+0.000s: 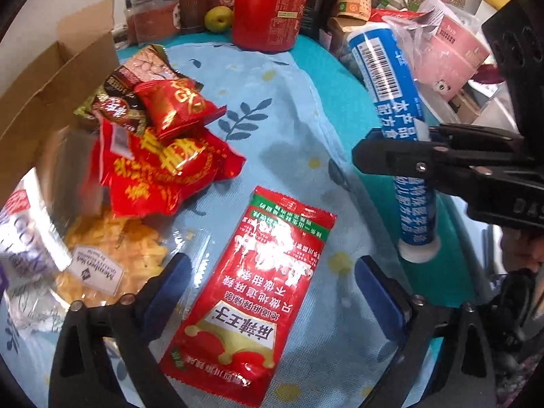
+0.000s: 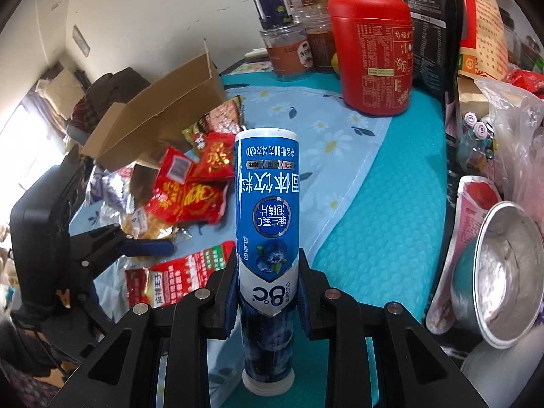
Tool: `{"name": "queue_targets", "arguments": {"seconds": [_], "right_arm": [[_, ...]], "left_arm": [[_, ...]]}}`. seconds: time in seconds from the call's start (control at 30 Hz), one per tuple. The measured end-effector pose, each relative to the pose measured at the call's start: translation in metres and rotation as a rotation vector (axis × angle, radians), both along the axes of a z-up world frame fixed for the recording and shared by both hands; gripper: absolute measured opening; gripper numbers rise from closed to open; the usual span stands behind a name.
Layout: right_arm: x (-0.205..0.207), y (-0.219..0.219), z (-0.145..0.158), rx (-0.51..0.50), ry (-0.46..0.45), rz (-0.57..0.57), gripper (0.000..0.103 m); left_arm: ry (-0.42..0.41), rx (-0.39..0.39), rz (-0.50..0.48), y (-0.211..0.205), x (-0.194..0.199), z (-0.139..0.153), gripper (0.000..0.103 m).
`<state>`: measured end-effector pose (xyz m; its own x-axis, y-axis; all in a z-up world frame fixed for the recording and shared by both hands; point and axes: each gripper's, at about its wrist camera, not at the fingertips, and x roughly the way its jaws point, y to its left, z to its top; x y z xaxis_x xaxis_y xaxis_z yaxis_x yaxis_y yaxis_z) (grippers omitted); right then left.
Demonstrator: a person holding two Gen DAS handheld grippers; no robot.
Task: Organize snacks
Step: 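Lower the left gripper onto the red sauce packet and close it, then carry the red packet with the left gripper while the right gripper carries the tube into the box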
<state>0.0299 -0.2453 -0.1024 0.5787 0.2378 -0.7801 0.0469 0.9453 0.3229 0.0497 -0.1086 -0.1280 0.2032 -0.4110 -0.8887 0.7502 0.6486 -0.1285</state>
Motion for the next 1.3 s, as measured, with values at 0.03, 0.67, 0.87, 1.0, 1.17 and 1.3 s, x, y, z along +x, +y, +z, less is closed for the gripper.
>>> {"name": "queue_targets", "arguments": {"seconds": [0.03, 0.67, 0.87, 1.0, 1.17, 1.3], "right_arm": [[-0.002, 0.001, 0.0, 0.003, 0.001, 0.001, 0.028], [-0.013, 0.051, -0.01, 0.02, 0.041, 0.131, 0.028], [-0.012, 0.07, -0.021, 0.001, 0.078, 0.181, 0.028], [-0.012, 0.076, -0.028, -0.008, 0.1, 0.198, 0.028], [-0.014, 0.081, -0.033, -0.028, 0.113, 0.205, 0.028], [-0.013, 0.084, -0.033, -0.041, 0.113, 0.206, 0.028]], "left_arm": [[0.01, 0.004, 0.007, -0.004, 0.003, -0.005, 0.078], [0.027, 0.009, 0.264, 0.058, -0.041, 0.003, 0.048], [-0.021, 0.035, 0.313, 0.067, -0.043, 0.0, 0.048], [-0.038, 0.018, 0.349, 0.068, -0.04, -0.003, 0.049], [-0.07, 0.028, 0.317, 0.061, -0.045, -0.007, 0.065], [-0.095, 0.045, 0.303, 0.05, -0.046, -0.01, 0.074]]}}
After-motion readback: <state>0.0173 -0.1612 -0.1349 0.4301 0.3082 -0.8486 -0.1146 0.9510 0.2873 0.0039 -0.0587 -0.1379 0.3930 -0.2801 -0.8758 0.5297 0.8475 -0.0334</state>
